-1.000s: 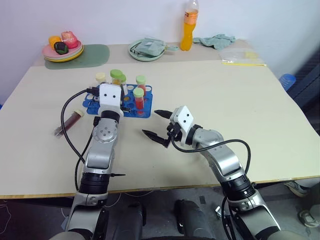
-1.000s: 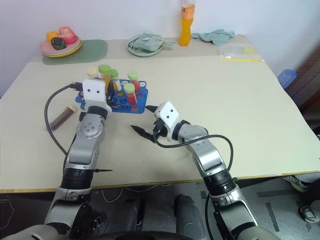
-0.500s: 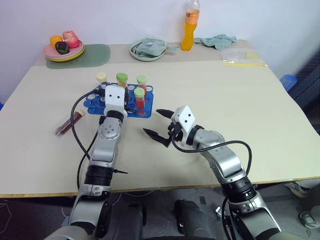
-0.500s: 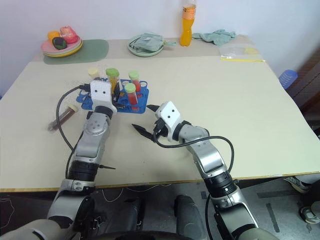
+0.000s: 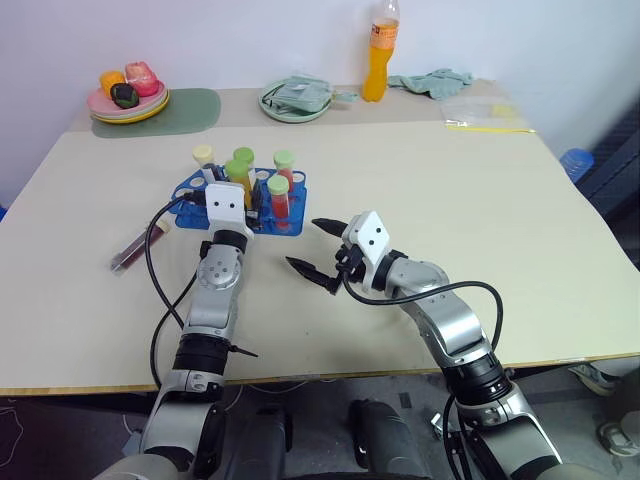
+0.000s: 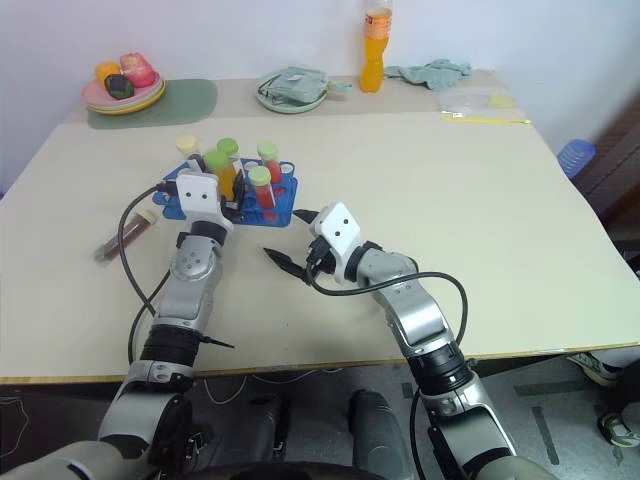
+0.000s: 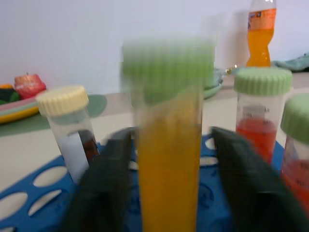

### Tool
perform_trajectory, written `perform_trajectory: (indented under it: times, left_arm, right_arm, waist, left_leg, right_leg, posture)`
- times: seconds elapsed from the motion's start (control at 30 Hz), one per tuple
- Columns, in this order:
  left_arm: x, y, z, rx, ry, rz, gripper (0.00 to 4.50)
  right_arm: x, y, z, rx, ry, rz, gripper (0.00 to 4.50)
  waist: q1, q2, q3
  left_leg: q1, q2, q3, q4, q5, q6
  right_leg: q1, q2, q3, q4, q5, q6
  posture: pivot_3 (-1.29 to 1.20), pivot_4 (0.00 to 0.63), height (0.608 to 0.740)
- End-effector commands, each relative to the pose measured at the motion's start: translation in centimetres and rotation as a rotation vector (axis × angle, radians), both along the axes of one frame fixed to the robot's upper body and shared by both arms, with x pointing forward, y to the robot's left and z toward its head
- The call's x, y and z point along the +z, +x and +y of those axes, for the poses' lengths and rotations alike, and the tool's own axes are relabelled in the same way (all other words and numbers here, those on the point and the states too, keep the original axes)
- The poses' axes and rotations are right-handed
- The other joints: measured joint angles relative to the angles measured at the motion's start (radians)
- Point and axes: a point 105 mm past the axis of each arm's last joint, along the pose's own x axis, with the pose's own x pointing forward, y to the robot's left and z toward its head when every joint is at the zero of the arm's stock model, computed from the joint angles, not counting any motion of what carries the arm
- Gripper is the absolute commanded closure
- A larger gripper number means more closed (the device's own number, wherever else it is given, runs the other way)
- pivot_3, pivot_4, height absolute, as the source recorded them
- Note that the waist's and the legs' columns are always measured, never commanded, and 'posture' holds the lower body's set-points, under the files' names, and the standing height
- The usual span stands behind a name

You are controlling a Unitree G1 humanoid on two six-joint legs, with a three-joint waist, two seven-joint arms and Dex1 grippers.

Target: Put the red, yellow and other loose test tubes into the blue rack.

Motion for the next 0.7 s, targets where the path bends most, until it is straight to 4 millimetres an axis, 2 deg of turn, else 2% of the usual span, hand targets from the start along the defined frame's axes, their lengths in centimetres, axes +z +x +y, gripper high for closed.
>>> perform_trajectory:
  times: [0.03, 0.13, 0.33, 0.43, 0.53, 0.63, 0.7]
  left_arm:
    - [1.8, -0.9, 1.0, 0.016, -0.037, -0.087, 0.02]
    - [3.5, -2.2, 2.8, 0.052, -0.075, -0.135, 0.02]
    - [9.1, -6.0, 7.8, 0.061, -0.045, -0.197, 0.02]
    - [11.3, -7.3, 10.6, 0.042, -0.013, -0.144, 0.02]
    - [10.5, -6.9, 13.9, 0.073, 0.021, 0.073, 0.02]
    - [8.2, -6.7, 16.7, 0.104, 0.099, 0.338, 0.02]
    - [6.2, -6.7, 18.9, 0.123, 0.085, 0.559, 0.02]
  right_arm:
    - [1.9, -0.4, 0.4, 0.022, 0.035, -0.061, 0.0]
    - [2.1, -0.5, 0.5, 0.025, 0.038, -0.066, 0.0]
    - [2.2, -0.5, 0.4, 0.026, 0.041, -0.064, 0.0]
    - [2.0, -0.6, 0.6, 0.04, 0.043, -0.054, 0.0]
    - [2.0, -0.6, 1.0, 0.056, 0.046, -0.053, 0.0]
    - [2.1, -0.6, 1.4, 0.066, 0.05, -0.054, 0.0]
    - [2.1, -0.6, 1.6, 0.075, 0.05, -0.054, 0.0]
  waist:
    - [-0.001, 0.0, 0.0]
    - [-0.004, 0.0, 0.0]
    - [-0.006, 0.0, 0.0]
    - [-0.006, 0.0, 0.0]
    - [-0.006, 0.0, 0.0]
    - [-0.009, 0.001, 0.0]
    - [-0.011, 0.001, 0.001]
  left_leg:
    - [0.0, 0.0, 0.0, 0.0, 0.0, 0.0]
    - [0.0, 0.0, 0.0, 0.0, 0.0, 0.0]
    - [0.0, 0.001, -0.001, -0.001, 0.0, 0.0]
    - [0.0, 0.001, -0.001, -0.001, 0.0, 0.0]
    - [0.001, 0.0, -0.001, -0.001, 0.0, 0.0]
    - [0.001, 0.0, -0.001, -0.001, 0.0, 0.0]
    - [0.001, 0.001, -0.001, -0.001, 0.0, 0.0]
  right_leg:
    - [0.0, 0.0, 0.0, 0.0, 0.0, 0.0]
    - [0.0, 0.0, 0.0, 0.0, 0.0, 0.0]
    - [0.0, 0.0, 0.0, 0.0, 0.0, 0.0]
    - [0.0, 0.0, 0.0, 0.0, 0.0, 0.0]
    - [0.001, 0.001, 0.0, 0.0, 0.0, 0.0]
    - [0.001, 0.001, -0.001, 0.0, 0.0, 0.0]
    - [0.001, 0.001, -0.001, 0.0, 0.0, 0.0]
  posture:
    - [0.0, 0.15, 0.74]
    - [0.0, 0.15, 0.74]
    - [0.0, 0.15, 0.74]
    - [0.0, 0.15, 0.74]
    - [0.0, 0.15, 0.74]
    - [0.0, 0.15, 0.74]
    - [0.0, 0.15, 0.74]
